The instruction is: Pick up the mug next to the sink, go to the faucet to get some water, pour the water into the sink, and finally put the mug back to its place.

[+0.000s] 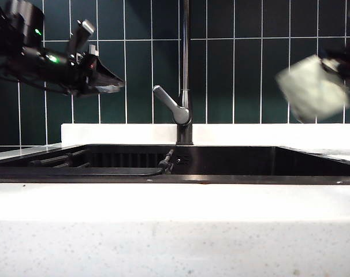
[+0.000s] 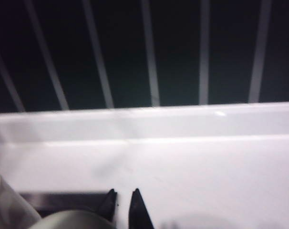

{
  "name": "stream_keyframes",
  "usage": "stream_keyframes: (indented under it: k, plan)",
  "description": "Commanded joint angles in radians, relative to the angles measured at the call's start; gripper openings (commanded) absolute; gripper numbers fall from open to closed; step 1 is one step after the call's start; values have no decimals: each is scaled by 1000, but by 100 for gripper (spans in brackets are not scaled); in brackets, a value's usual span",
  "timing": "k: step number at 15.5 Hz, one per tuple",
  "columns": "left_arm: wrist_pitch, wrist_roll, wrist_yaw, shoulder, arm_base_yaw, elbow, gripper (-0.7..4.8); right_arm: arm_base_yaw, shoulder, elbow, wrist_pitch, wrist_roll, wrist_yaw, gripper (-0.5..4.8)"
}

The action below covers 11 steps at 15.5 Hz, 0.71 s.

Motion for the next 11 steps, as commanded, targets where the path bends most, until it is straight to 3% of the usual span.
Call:
stream_keyframes:
  k: [1,3,11]
  plan:
    - [17,0,26,63,-18,79,159,84,-8,135,-85,49,-41,-1]
    - [13,0,44,135,-36,168,189,149,8,243,-192,49,-52,-1]
    - [14,1,39,317,-86,415,189,306,152,475,-309,119,-120,-1]
